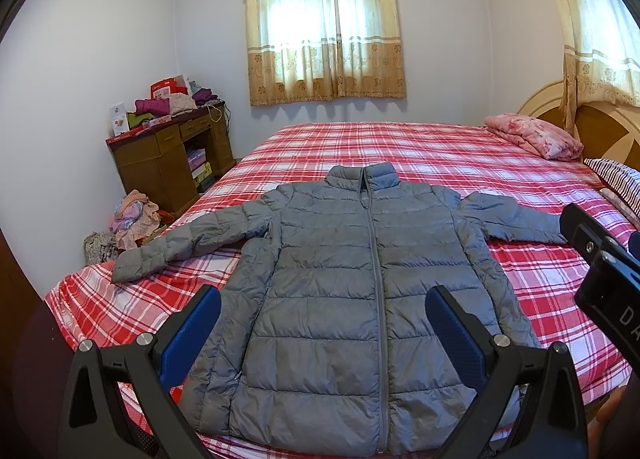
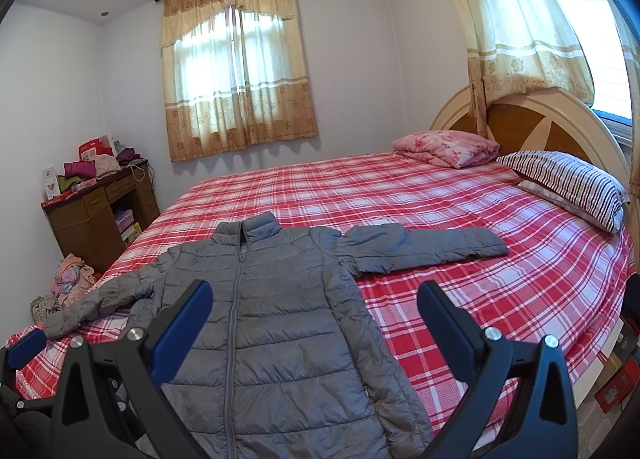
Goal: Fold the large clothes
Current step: 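Grasp the jacket sleeve cuff with the right gripper and lift it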
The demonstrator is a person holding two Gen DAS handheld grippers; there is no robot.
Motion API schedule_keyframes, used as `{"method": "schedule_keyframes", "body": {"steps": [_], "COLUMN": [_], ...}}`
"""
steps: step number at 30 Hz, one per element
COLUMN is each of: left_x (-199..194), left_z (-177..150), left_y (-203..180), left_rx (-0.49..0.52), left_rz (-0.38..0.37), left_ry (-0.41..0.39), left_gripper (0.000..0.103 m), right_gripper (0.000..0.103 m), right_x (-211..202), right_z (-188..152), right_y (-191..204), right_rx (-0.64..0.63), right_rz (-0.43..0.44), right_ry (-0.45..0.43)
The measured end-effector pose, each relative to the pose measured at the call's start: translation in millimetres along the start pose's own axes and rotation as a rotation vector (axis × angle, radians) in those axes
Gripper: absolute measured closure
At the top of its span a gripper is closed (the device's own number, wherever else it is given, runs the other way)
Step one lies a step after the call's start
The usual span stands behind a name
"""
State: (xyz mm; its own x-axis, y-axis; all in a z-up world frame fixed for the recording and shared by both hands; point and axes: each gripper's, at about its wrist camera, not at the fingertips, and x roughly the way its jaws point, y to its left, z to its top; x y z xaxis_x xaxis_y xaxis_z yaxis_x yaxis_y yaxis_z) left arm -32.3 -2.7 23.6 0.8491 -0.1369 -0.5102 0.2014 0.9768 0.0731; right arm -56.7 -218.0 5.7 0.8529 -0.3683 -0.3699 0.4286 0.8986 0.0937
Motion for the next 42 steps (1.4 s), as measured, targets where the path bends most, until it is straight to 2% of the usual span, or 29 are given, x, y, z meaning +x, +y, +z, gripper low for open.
{"method": "schedule_keyframes", "body": {"steps": [17,22,27,31,35,40,42], "left_x": [2.7,11.7,47.5,84.3,119.2,161.6,184.7], "left_z": [1.4,2.9,10.0,20.5,36.7,58.4,66.1], "left_y": [-0.6,0.3,10.3,27.7,51.4,70.2,79.0], "left_rx": [0.002,0.011,-0.007,-0.032,-0.094,-0.100,-0.113], "left_rz": [0.004,0.014,-0.019,-0.018,0.008,0.057,0.066], "left_ry": [0.000,0.008,0.074,0.117,0.134,0.127,0.150], "left_gripper": [0.001,0.001,0.001,0.001,0.001,0.001,0.001], "right_gripper": [0.000,0.000,0.000,0.000,0.000,0.000,0.000], "right_x": [0.8,5.7,24.2,43.4,59.9,90.8,108.6], "right_z": [-1.1,5.1,17.9,27.1,34.4,45.7,48.8], "right_y": [-3.7,-16.4,-60.5,-123.3,-187.8,-253.3,-282.3], "right_rx": [0.009,0.026,0.067,0.138,0.208,0.277,0.345], "right_rz": [-0.002,-0.039,-0.157,-0.308,-0.418,-0.498,-0.480], "right_ry": [0.001,-0.014,-0.019,0.011,0.021,0.032,0.064]}}
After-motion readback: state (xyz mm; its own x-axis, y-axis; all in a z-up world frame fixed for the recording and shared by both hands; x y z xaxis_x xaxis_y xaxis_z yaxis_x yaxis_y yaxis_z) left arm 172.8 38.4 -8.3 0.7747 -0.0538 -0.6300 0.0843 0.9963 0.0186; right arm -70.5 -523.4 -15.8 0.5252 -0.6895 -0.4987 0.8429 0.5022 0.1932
